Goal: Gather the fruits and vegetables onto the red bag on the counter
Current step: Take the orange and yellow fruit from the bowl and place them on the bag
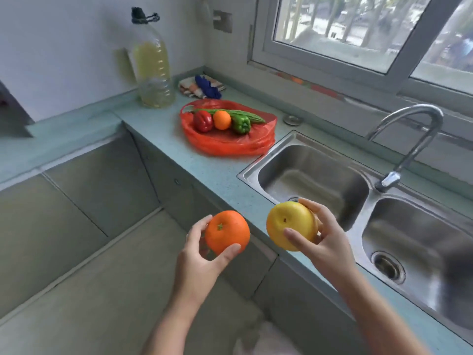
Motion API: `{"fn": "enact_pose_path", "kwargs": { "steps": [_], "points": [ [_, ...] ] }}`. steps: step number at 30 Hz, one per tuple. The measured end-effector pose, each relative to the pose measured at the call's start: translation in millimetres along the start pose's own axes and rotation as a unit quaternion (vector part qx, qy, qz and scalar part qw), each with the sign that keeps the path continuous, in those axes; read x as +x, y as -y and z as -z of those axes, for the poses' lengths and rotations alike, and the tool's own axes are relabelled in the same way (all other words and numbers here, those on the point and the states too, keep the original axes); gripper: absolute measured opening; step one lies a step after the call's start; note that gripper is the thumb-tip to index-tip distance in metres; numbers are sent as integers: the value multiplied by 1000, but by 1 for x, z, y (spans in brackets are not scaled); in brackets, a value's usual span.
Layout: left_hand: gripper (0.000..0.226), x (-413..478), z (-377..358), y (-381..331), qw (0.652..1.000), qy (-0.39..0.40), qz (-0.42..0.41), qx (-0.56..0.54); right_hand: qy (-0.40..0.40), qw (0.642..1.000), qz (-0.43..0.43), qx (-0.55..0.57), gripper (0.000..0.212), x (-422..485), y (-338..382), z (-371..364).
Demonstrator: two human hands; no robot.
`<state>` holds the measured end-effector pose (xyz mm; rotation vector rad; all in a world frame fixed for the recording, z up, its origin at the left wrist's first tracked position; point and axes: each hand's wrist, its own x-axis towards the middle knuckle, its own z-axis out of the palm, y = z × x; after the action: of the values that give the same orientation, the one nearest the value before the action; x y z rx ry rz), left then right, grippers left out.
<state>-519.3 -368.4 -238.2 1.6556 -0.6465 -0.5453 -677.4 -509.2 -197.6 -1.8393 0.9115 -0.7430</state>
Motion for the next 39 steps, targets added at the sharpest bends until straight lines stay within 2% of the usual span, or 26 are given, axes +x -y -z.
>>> {"fn": "enact_pose_path", "kwargs": {
  "steps": [6, 15, 24, 32, 39],
  "points": [
    [65, 20, 41, 17, 997, -74, 23, -6, 62, 997, 34, 0, 61, 48, 15, -55],
    [68, 117, 90, 32, 994, -87, 43, 54, 69, 996, 22, 57, 53, 144, 21, -142],
    [65, 247, 113, 8, 993, -43, 8, 106, 39, 997, 14, 62, 67, 251, 27, -180],
    [65, 303, 107, 23, 998, 12, 31, 61, -9, 998, -39, 43, 65, 282, 17, -192],
    [76, 369, 112, 40, 992, 92, 23, 82, -94, 991, -96, 13, 67, 301, 17, -208]
  ]
}}
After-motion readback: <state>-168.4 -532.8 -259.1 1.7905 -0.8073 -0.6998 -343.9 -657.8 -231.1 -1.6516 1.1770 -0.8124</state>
